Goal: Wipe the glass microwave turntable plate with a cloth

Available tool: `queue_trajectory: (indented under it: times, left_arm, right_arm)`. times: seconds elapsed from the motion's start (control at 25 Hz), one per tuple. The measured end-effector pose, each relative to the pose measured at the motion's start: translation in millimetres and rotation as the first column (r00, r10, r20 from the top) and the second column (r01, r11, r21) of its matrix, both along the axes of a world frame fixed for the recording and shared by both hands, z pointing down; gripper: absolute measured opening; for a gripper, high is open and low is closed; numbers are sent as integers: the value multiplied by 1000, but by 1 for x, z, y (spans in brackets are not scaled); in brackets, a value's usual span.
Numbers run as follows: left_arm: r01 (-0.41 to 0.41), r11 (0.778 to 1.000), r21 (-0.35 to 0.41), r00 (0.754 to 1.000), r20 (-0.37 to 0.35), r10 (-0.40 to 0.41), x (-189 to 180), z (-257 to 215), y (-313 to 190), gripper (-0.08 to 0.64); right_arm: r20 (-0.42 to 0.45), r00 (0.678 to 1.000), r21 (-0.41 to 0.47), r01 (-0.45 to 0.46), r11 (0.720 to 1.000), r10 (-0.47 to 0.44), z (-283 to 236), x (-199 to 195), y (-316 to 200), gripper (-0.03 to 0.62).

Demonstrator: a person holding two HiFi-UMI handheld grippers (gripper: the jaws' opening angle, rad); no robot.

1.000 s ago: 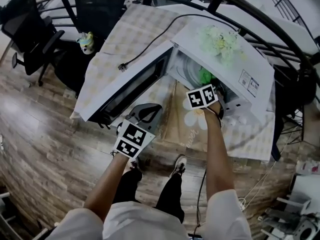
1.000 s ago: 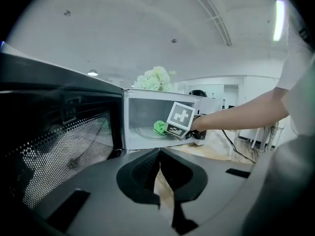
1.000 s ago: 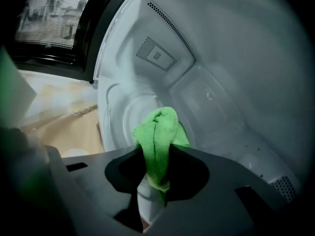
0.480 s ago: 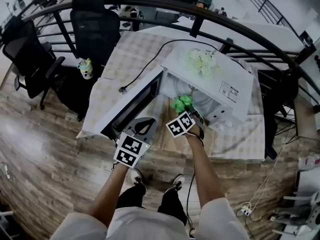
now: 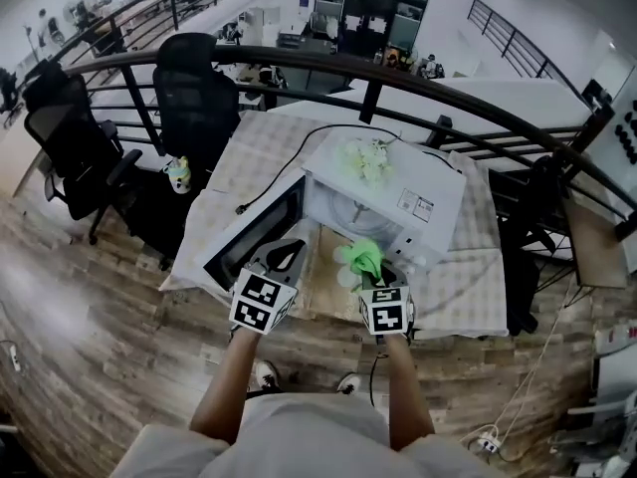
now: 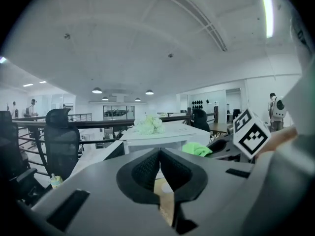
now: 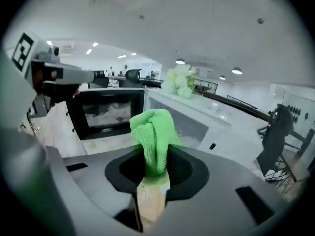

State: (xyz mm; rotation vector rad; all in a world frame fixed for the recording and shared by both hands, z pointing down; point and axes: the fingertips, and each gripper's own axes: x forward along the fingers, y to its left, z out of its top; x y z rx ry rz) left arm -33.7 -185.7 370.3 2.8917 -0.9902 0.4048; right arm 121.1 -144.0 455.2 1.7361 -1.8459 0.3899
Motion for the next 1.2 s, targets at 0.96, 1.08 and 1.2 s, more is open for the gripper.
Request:
queue_trajectory:
  times: [0.96,1.08,1.2]
  left_arm:
    - [-78,936,344,989,-90,116,29,-176,33,18]
    - [-86,935,344,988,-90,124,26,-180,41,18]
    - [-79,930,359,989,-87,117,23,-185,45,18]
  right_arm:
    - [-113,993,491,69,869,-15,-266,37,46,98]
    - [-138,990,488,80,869,-14,-268,34,49,95]
    - [-147,989,483,84,871,-14,-265,31,51,95]
